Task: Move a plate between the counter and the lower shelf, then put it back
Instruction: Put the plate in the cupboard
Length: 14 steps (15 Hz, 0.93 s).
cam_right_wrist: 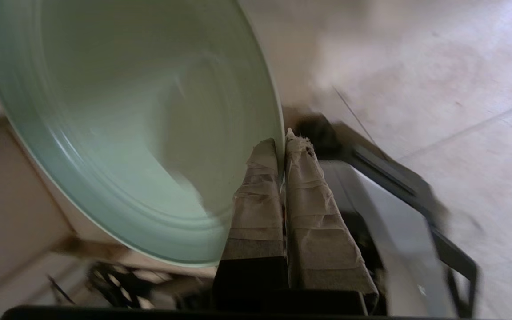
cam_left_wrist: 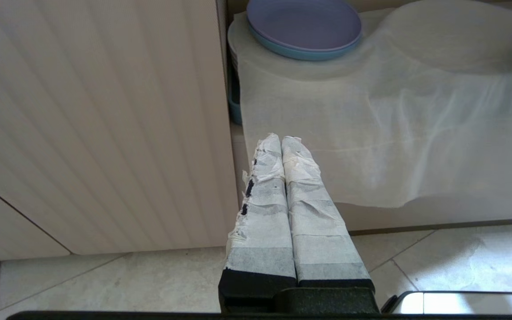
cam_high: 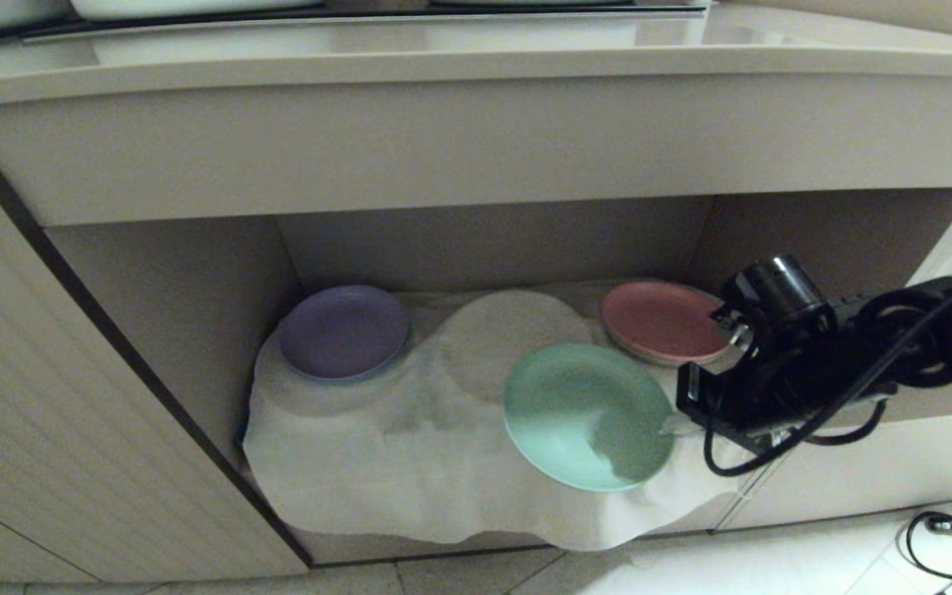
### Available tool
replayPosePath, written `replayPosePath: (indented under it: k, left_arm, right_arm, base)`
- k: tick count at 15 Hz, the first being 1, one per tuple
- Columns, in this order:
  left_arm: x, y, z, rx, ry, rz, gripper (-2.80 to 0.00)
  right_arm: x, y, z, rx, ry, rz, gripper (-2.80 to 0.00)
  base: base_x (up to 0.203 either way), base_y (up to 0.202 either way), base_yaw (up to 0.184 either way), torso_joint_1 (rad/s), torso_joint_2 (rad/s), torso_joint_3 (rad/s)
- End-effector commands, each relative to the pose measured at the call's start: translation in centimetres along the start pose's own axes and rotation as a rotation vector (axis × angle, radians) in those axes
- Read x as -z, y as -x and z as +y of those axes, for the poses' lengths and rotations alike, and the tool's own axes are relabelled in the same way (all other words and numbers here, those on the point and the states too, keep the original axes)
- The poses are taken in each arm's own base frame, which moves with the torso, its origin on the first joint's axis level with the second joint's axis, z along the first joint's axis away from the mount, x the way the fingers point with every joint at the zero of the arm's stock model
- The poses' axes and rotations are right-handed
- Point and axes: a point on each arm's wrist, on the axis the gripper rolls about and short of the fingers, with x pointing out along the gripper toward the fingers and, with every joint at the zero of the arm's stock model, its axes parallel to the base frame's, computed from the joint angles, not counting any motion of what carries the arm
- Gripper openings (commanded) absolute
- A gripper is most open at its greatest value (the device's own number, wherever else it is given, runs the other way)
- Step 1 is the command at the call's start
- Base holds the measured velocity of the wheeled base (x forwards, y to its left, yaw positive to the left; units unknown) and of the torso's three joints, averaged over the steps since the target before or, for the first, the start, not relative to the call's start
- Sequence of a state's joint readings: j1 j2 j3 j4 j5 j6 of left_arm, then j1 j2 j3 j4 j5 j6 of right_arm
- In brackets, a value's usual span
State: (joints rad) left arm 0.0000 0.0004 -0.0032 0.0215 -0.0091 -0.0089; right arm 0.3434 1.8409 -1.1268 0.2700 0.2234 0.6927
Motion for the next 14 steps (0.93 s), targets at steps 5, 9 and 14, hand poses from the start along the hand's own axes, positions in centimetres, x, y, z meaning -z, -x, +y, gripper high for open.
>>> replayPosePath:
  k: [5,9,14]
  left_arm:
    - [0.0,0.0,0.0,0.000,0.000,0.000,-2.80]
    - [0.0,0.0,0.0,0.000,0.000,0.000,-2.80]
    - [0.0,0.0,0.0,0.000,0.000,0.000,-2.80]
  right_arm:
    - [-3.1,-3.1,1.7,-0.021,-0.009,-0.024,-2.80]
    - [-4.3,-4.6,2.2,-0.028,-0.006,-0.035,-2.80]
    - [-5.8,-5.7,3.1,-0.047,-0.001,-0.058,-2.80]
  base:
    - [0.000,0.000,0.000,0.000,0.00,0.000]
    - [0.000,0.000,0.000,0.000,0.00,0.000]
    - [0.000,0.000,0.000,0.000,0.00,0.000]
